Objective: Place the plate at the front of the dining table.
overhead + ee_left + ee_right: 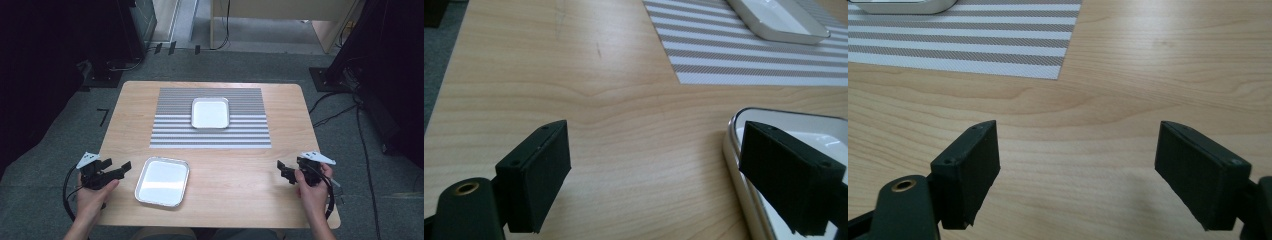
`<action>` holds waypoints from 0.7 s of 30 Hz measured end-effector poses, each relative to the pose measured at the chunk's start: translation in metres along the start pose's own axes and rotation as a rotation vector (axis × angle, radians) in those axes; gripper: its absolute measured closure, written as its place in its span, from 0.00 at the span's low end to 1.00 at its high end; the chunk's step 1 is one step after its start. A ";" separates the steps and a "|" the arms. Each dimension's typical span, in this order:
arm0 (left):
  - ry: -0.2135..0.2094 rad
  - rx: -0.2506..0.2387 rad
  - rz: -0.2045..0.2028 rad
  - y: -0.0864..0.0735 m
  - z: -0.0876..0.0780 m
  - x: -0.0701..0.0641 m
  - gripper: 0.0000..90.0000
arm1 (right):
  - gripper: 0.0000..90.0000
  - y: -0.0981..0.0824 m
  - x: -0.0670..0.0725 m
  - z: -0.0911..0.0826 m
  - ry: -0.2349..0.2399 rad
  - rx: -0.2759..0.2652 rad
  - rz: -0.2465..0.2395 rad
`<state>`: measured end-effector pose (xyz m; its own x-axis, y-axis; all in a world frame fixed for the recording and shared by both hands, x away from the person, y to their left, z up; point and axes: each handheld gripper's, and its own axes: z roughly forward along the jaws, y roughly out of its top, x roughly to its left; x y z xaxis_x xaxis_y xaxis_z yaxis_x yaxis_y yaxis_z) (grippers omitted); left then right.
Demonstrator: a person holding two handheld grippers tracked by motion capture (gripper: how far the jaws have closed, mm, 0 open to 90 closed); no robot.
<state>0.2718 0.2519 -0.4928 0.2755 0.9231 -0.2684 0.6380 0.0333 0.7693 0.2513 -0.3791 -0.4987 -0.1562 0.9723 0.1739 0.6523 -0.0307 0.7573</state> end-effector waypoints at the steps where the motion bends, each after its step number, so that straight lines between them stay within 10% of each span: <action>1: 0.005 0.002 -0.002 -0.001 -0.001 0.001 0.15 | 0.20 -0.002 -0.001 -0.002 -0.005 -0.001 0.003; 21: 0.118 0.078 0.088 -0.034 -0.016 0.019 0.15 | 0.20 -0.041 -0.025 -0.023 -0.082 0.043 -0.003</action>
<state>0.2435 0.2749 -0.5147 0.2496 0.9598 -0.1285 0.6702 -0.0754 0.7383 0.2112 -0.4080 -0.5197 -0.0985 0.9881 0.1184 0.6834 -0.0193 0.7298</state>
